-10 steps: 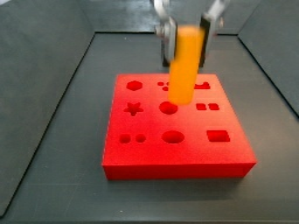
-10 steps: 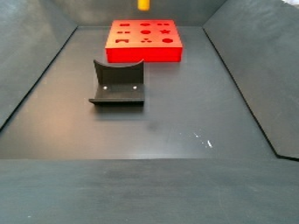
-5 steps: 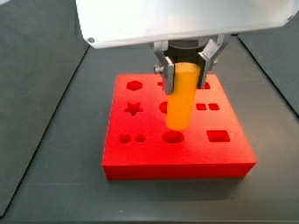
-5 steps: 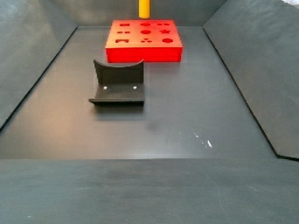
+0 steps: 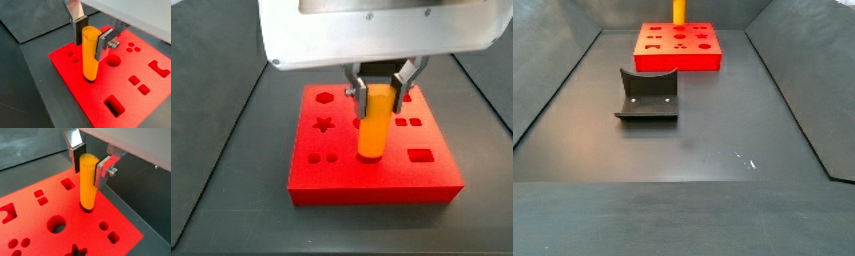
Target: Insert the oval object.
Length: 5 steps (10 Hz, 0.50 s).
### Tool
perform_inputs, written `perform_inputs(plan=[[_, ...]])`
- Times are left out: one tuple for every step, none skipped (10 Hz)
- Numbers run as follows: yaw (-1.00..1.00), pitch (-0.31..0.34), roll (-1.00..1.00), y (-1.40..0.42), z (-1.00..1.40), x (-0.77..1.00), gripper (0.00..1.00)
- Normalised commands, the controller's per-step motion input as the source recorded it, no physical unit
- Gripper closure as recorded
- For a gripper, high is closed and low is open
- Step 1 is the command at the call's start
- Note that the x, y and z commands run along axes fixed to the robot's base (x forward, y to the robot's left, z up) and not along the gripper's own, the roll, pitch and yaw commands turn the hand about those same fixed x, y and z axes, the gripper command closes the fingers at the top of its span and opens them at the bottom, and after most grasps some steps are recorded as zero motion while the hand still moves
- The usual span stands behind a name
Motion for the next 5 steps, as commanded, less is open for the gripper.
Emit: perform_inputs(plan=[[0.00, -0.021, 0.02, 0.00, -0.27, 0.00, 1.00], [0.00, -0.013, 0.03, 0.00, -0.25, 0.00, 1.00], [0.00, 0.000, 0.03, 0.00, -0.17, 0.00, 1.00], [0.00, 0.000, 0.05, 0.00, -0.13, 0.06, 1.00], [0.00, 0.000, 0.07, 0.00, -0.14, 0.08, 1.00]])
